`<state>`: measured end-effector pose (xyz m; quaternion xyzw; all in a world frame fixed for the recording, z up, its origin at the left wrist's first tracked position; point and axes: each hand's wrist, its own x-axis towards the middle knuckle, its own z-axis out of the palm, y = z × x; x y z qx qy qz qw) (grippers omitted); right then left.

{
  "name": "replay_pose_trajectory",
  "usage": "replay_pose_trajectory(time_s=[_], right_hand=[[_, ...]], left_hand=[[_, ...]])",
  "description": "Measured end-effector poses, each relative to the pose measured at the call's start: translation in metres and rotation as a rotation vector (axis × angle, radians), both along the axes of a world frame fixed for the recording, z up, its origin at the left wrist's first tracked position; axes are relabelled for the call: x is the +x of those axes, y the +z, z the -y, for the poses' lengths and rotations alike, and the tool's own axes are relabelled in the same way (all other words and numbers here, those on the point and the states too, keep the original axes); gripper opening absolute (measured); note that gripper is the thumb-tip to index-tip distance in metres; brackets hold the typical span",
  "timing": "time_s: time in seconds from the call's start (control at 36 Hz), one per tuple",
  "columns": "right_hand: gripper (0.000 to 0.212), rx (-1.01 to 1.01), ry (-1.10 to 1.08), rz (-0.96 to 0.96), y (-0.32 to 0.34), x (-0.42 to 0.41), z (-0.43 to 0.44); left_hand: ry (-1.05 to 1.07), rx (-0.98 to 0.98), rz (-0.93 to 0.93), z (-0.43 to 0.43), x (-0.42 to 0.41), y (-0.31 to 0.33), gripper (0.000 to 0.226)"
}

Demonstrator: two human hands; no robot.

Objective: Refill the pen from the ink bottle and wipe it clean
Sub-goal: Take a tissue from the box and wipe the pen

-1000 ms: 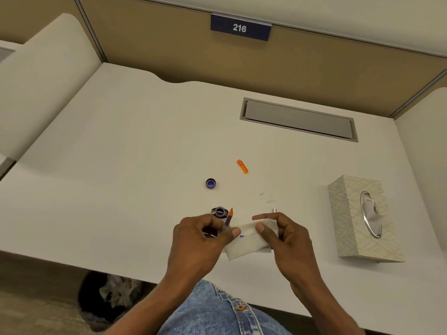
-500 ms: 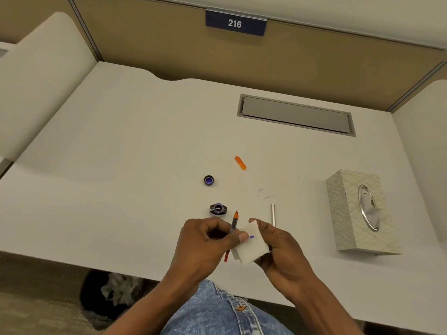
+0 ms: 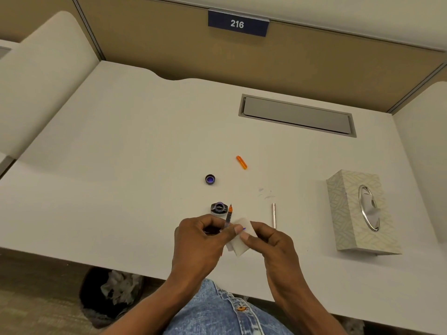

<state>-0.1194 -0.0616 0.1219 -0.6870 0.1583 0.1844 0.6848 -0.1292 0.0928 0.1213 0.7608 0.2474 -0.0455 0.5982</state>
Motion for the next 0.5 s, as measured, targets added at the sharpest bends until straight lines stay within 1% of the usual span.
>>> replay_pose_trajectory(time_s=[0.19, 0.31, 0.33, 0.42, 0.5], right_hand=[[0.021, -0.106, 0.025, 0.095, -0.011, 0.001, 0.011], [0.025, -0.188, 0.064, 0.142, -0.015, 0.004, 0.02], [0.024, -0.226, 0.091, 0.163, -0.015, 0.005, 0.023], [0.022, -0.321, 0.186, 0.208, -0.017, 0.01, 0.031], [0.022, -0.375, 0.251, 0.257, -0.019, 0.014, 0.037]], left_hand=[[-0.048, -0.026, -0.036, 0.0, 0.0, 0.002, 0.022], [-0.166, -0.043, -0.085, -0.003, 0.001, 0.006, 0.043], [-0.211, -0.054, -0.107, -0.002, 0.001, 0.006, 0.043], [-0.319, -0.129, -0.18, 0.001, -0.001, 0.007, 0.031], [-0.388, -0.118, -0.235, 0.004, -0.004, 0.009, 0.023]])
